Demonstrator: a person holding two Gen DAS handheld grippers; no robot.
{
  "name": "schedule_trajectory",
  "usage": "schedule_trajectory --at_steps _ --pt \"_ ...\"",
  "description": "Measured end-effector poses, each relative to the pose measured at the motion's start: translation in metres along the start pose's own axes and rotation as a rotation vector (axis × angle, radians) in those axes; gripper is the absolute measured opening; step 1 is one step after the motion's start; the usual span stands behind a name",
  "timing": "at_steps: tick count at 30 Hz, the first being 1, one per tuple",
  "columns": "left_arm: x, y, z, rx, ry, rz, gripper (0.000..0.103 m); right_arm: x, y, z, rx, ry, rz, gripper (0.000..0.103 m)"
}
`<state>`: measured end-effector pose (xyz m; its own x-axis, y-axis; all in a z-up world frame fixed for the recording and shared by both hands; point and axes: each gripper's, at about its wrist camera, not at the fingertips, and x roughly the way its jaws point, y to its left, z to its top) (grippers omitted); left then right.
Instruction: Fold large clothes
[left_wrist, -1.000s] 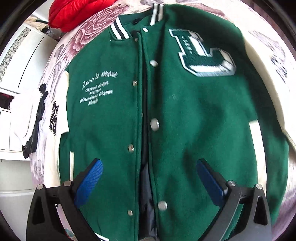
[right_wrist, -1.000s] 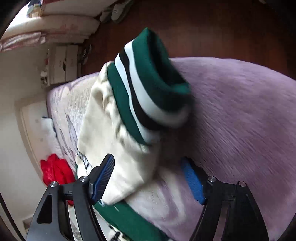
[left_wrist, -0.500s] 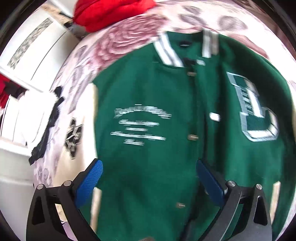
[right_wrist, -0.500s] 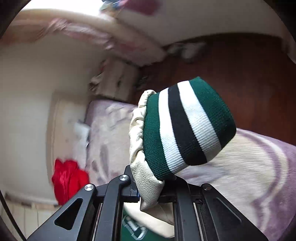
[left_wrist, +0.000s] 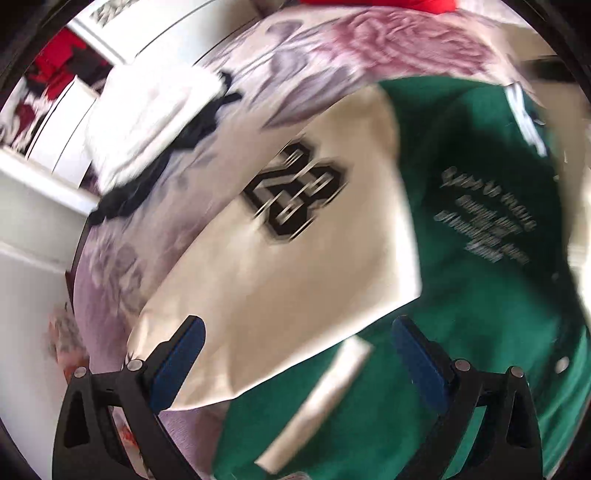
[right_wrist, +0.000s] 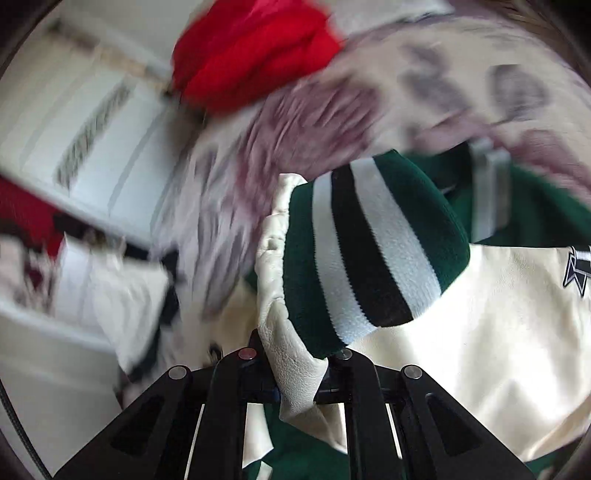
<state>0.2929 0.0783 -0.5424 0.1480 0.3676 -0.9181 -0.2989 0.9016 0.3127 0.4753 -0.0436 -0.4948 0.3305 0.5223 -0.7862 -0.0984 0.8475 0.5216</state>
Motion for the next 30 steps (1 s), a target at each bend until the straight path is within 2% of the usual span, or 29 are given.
schedule_trajectory --at_steps 1,3,4,6,7,8,10,11,13,15,18,19,21,22,23,24,26,28,30 --pt "0.004 0.006 -0.004 -0.005 0.012 0.005 0.103 0.035 0.014 -0.004 -0.046 0.060 -0.011 0.011" --pt "0.013 0.018 -0.013 -0.014 0.039 0.007 0.103 0.099 0.035 -0.033 -0.108 0.230 -0.042 0.012" --pt "0.015 0.023 -0.016 -0.021 0.049 0.005 0.103 0.118 0.038 -0.044 -0.121 0.304 -0.050 0.016" --pt "0.017 0.027 -0.019 -0.024 0.064 -0.004 0.103 0.122 0.016 -0.056 -0.079 0.378 -0.018 0.021" --pt "0.016 0.028 -0.021 -0.025 0.067 -0.011 0.103 0.119 0.010 -0.049 -0.039 0.378 0.013 0.033" --pt "0.015 0.029 -0.022 -0.024 0.067 -0.020 0.103 0.100 -0.005 -0.051 0.030 0.362 0.050 0.050" --pt "0.012 0.027 -0.021 -0.012 0.065 -0.031 0.103 0.052 -0.039 -0.057 0.172 0.300 0.139 0.063" --pt "0.010 0.025 -0.020 -0.005 0.066 -0.038 0.103 0.018 -0.061 -0.067 0.254 0.249 0.154 0.065" --pt "0.005 0.020 -0.014 0.001 0.061 -0.057 0.103 -0.033 -0.107 -0.090 0.403 0.161 0.127 0.069" --pt "-0.003 0.011 -0.004 0.011 0.039 -0.081 0.103 -0.076 -0.168 -0.128 0.595 0.101 0.036 0.070" --pt "-0.015 -0.009 0.019 0.046 -0.025 -0.094 0.103 -0.087 -0.246 -0.188 0.852 0.103 -0.002 0.070" --pt "-0.017 -0.018 0.025 0.062 -0.042 -0.102 0.103 -0.083 -0.267 -0.200 0.921 0.121 0.024 0.070" --pt "-0.016 -0.034 0.039 0.090 -0.070 -0.115 0.103 -0.075 -0.300 -0.224 1.055 0.076 0.164 0.069" --pt "-0.013 -0.041 0.045 0.105 -0.074 -0.107 0.103 -0.075 -0.309 -0.231 1.094 0.028 0.216 0.062" --pt "-0.008 -0.047 0.050 0.119 -0.078 -0.097 0.103 -0.076 -0.317 -0.236 1.120 -0.054 0.252 0.046" --pt "-0.002 -0.052 0.055 0.132 -0.086 -0.074 0.103 -0.083 -0.325 -0.236 1.127 -0.137 0.247 0.041" --pt "0.012 -0.061 0.064 0.157 -0.083 -0.025 0.103 -0.097 -0.340 -0.246 1.182 -0.256 0.204 0.041" --pt "0.020 -0.062 0.070 0.151 -0.065 -0.002 0.103 -0.101 -0.350 -0.253 1.199 -0.221 0.158 0.041" --pt "0.024 -0.057 0.075 0.136 -0.057 0.004 0.103 -0.107 -0.344 -0.255 1.157 -0.130 0.146 0.042"
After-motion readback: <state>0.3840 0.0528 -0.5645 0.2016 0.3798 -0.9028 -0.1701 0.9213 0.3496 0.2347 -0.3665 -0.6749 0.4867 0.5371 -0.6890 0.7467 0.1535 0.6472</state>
